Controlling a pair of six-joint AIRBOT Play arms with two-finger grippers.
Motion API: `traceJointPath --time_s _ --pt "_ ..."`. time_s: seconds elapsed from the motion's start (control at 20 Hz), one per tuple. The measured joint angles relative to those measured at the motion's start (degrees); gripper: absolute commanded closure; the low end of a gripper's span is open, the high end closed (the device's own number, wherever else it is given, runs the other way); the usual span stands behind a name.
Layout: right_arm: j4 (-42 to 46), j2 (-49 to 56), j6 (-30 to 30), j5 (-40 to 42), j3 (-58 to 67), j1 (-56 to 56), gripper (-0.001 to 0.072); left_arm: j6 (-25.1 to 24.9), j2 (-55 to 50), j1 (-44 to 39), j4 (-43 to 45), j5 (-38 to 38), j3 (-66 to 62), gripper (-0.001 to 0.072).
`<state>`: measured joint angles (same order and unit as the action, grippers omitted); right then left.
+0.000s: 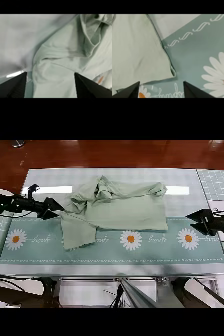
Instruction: Fold the shirts.
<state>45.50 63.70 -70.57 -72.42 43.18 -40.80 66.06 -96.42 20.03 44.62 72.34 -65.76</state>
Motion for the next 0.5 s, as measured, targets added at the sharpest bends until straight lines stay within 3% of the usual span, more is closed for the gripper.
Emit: traceJointPath --time_s 0.15,0.2,0.25,0.35,0.45,0.5 --pt "-0.59 -0.02 0.00 -0.13 -0.22 -0.04 0.0085 -1.07 -0.94 -0.94 -0.72 0.09 -0.04 0.0042" --pt "-0.76 -0.02 0.00 -0.11 -0.26 -0.04 0.0085 -1.25 -1.11 -1.07 -0.85 0.07 -0.04 0.0283" --pt "-0.76 -0.02 -0.02 -0.15 -0.28 -0.04 0.0085 -1.66 -1.36 -1.22 -0.37 -0.39 -0.04 0.0429" --pt "-0.92 -0.02 -0.13 -0.15 -0.33 -0.04 0.0085 -2.19 -1.62 -1.53 0.31 -0.33 0.02 0.0441" --pt "-0.98 -0.02 -0.15 -0.17 -0.33 -0.04 0.0085 -2.56 -1.88 -2.23 0.00 0.09 0.00 0.0680" --pt "-0.98 -0.02 -0.17 -0.17 -0.33 -0.04 0.0085 -2.84 -1.95 -2.67 -0.09 0.09 0.00 0.0682"
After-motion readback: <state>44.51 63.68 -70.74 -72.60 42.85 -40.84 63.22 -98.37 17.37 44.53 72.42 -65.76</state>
